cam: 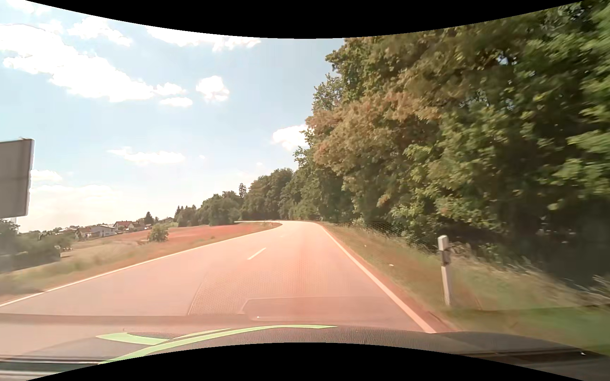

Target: Follow the waypoints while adhering to traffic rules and regulations

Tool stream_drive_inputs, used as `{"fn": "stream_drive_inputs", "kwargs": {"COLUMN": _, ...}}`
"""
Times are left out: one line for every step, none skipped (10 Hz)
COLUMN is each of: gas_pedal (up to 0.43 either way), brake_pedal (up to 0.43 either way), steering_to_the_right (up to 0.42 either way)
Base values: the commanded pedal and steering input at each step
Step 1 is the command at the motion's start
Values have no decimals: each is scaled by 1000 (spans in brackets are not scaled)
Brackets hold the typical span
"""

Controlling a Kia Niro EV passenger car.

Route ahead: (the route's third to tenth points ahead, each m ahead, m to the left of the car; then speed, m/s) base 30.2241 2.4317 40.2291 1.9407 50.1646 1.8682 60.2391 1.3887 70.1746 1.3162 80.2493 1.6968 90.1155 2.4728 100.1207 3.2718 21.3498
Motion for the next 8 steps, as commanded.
{"fn": "stream_drive_inputs", "kwargs": {"gas_pedal": 157, "brake_pedal": 0, "steering_to_the_right": 5}}
{"fn": "stream_drive_inputs", "kwargs": {"gas_pedal": 150, "brake_pedal": 0, "steering_to_the_right": 5}}
{"fn": "stream_drive_inputs", "kwargs": {"gas_pedal": 138, "brake_pedal": 0, "steering_to_the_right": 5}}
{"fn": "stream_drive_inputs", "kwargs": {"gas_pedal": 138, "brake_pedal": 0, "steering_to_the_right": 5}}
{"fn": "stream_drive_inputs", "kwargs": {"gas_pedal": 118, "brake_pedal": 0, "steering_to_the_right": 5}}
{"fn": "stream_drive_inputs", "kwargs": {"gas_pedal": 118, "brake_pedal": 0, "steering_to_the_right": 5}}
{"fn": "stream_drive_inputs", "kwargs": {"gas_pedal": 110, "brake_pedal": 0, "steering_to_the_right": 4}}
{"fn": "stream_drive_inputs", "kwargs": {"gas_pedal": 98, "brake_pedal": 0, "steering_to_the_right": 4}}
